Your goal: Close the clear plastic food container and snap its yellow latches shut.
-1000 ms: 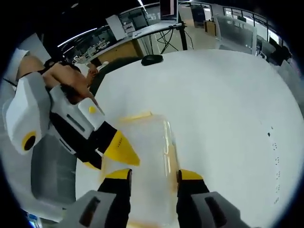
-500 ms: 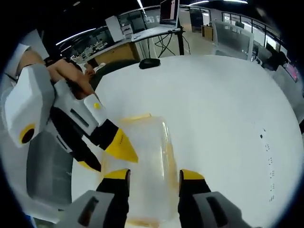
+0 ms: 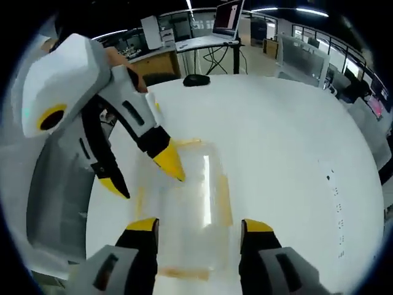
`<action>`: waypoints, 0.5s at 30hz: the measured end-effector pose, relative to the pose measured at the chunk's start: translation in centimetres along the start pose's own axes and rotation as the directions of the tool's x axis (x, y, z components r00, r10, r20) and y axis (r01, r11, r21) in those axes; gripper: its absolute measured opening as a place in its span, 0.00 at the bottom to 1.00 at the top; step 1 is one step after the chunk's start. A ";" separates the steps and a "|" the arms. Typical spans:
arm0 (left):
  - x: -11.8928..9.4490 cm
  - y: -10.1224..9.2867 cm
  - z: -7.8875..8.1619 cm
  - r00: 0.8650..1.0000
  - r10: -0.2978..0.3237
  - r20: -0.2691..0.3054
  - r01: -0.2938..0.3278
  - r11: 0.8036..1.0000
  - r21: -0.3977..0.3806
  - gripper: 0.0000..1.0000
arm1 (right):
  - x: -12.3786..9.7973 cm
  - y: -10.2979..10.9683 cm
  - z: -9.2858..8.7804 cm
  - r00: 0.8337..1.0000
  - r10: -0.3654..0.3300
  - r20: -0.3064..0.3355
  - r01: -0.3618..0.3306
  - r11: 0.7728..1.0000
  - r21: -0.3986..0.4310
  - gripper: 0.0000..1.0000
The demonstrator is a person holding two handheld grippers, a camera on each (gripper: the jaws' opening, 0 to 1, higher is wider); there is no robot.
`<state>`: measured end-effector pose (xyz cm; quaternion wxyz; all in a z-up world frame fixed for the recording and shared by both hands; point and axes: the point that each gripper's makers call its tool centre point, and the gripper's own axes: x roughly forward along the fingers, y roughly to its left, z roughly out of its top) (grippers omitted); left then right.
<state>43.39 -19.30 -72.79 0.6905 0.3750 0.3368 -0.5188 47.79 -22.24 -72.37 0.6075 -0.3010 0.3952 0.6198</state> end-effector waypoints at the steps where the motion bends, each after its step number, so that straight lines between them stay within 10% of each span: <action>1: -0.1 0.1 -0.1 1.000 0.001 0.000 -0.001 1.000 0.000 0.51 | -0.1 0.1 -0.1 1.000 -0.001 0.002 0.001 1.000 0.000 0.53; 15: 0.2 1.6 -1.8 0.999 0.005 -0.051 -0.003 0.999 0.032 0.68 | -0.3 1.5 -1.1 0.999 -0.043 -0.009 0.042 0.998 -0.053 0.63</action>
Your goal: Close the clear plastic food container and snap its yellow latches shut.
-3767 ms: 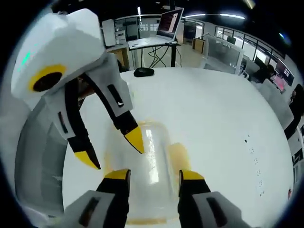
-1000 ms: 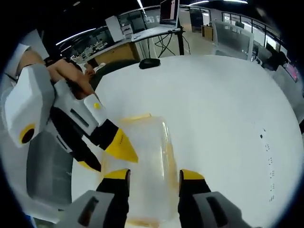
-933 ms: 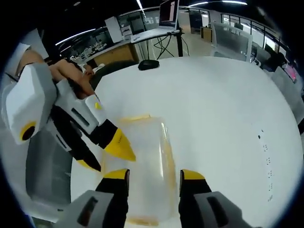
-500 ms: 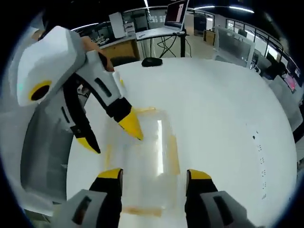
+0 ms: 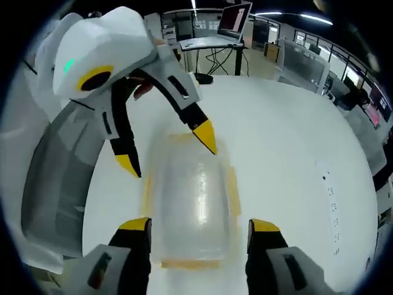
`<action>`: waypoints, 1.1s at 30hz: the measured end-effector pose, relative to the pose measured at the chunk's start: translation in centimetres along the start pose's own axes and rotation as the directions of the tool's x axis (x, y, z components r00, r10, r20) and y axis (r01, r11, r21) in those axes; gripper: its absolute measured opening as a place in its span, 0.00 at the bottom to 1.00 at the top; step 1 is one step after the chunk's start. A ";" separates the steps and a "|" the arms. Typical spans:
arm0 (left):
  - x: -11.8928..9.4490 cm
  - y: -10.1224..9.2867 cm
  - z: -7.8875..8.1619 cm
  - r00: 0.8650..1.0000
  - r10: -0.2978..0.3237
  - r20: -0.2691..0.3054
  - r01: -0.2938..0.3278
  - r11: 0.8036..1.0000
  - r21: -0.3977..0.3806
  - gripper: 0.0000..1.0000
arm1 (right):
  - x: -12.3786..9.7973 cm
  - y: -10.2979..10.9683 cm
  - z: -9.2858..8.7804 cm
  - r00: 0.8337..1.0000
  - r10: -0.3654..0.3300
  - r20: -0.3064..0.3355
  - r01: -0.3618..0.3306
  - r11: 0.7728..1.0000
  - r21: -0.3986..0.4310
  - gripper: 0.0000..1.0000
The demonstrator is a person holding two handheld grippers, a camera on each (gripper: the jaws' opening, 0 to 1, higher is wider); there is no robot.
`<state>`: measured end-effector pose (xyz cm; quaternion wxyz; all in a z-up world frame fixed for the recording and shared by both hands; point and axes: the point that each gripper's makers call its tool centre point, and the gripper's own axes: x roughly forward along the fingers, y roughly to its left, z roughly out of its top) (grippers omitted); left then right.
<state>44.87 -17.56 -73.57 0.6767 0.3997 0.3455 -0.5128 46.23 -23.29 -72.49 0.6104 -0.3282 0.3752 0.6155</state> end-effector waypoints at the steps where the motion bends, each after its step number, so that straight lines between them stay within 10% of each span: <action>1: 0.1 0.1 -0.2 1.000 -0.001 -0.006 0.001 1.000 0.005 0.69 | 0.0 0.1 -0.1 1.000 -0.005 0.000 0.005 1.000 -0.007 0.64; 33: 2.2 2.1 -2.0 0.993 0.027 -0.111 -0.012 0.992 0.129 0.75 | 1.5 0.5 -2.2 0.991 -0.125 -0.036 0.123 0.991 -0.057 0.72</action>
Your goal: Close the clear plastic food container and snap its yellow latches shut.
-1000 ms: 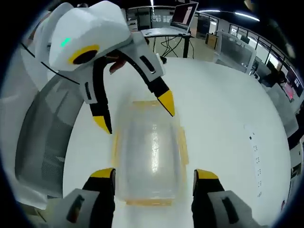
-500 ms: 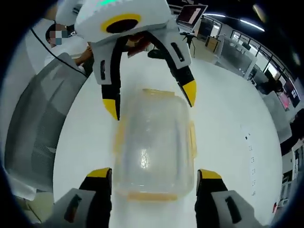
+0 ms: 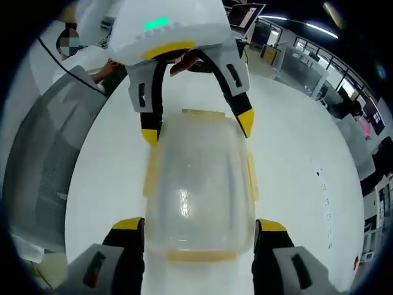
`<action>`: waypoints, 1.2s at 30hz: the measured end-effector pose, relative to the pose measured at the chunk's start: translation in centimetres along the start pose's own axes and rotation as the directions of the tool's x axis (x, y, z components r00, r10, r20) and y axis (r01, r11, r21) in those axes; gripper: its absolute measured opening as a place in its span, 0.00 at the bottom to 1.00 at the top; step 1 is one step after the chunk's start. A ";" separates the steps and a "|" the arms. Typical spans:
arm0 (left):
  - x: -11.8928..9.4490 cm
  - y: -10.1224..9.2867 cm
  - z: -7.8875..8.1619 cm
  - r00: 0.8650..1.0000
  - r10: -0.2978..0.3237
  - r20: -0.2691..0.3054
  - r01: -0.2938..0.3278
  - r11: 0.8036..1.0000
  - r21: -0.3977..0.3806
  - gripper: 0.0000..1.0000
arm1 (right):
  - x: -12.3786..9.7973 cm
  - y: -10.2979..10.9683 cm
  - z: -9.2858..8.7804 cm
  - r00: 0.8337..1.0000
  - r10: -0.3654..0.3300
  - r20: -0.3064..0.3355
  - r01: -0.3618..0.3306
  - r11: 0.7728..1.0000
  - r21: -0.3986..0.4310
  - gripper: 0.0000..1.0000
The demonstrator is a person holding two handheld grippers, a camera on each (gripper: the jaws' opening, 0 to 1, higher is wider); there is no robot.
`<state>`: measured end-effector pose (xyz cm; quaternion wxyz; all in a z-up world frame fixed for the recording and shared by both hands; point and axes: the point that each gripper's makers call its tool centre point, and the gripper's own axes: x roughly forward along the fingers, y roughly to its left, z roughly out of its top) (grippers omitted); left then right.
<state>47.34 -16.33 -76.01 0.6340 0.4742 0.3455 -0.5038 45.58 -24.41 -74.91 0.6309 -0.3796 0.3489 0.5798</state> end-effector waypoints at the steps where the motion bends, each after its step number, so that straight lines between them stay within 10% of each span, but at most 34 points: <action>1: 0.0 -0.1 0.0 1.000 0.000 0.000 0.000 1.000 -0.002 0.75 | 0.0 0.1 0.0 1.000 0.002 0.000 -0.002 1.000 -0.005 0.71; 36: -1.9 0.3 -5.8 1.000 0.019 -0.001 -0.019 0.999 -0.046 0.75 | 2.9 -0.3 5.3 1.000 0.026 0.003 -0.026 0.999 -0.045 0.72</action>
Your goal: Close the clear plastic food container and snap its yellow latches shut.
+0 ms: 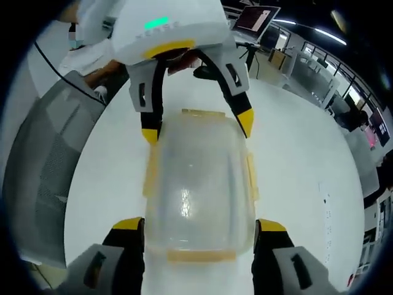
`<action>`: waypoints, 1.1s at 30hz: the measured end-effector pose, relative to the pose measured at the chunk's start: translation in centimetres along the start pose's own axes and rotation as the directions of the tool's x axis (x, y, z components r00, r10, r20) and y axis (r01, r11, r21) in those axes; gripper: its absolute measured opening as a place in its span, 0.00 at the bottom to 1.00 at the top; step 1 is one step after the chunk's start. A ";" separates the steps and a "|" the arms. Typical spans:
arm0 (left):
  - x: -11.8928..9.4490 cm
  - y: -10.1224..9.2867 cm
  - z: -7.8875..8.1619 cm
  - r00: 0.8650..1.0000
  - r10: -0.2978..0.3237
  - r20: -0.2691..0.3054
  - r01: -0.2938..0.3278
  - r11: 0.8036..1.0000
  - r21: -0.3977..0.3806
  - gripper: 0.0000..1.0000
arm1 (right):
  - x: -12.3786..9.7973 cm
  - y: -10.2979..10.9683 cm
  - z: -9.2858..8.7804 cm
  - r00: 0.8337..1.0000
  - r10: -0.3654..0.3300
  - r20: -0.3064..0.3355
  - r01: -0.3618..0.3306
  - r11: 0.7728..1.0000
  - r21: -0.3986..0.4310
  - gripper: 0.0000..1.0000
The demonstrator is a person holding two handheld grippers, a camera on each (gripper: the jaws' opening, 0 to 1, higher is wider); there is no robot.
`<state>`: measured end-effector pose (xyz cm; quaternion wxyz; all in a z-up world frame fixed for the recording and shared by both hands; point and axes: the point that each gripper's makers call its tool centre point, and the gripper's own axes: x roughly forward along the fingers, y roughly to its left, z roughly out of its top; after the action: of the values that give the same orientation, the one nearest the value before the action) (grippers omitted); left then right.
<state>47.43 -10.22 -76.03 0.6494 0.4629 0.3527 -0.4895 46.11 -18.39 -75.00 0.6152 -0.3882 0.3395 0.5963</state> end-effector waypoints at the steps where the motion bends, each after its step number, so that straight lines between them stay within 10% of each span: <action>1: 0.1 0.2 0.0 1.000 0.002 0.002 -0.002 1.000 0.003 0.75 | 0.0 -0.2 0.0 1.000 -0.001 0.000 0.001 1.000 0.003 0.72; 33: 0.4 1.7 0.9 0.999 0.014 0.032 -0.013 1.000 -0.028 0.77 | -0.4 -1.6 -0.5 1.000 -0.024 0.011 0.023 0.999 0.032 0.75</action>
<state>49.16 -11.04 -75.71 0.6647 0.4483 0.3458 -0.4875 47.73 -19.03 -74.81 0.6303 -0.3787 0.3408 0.5858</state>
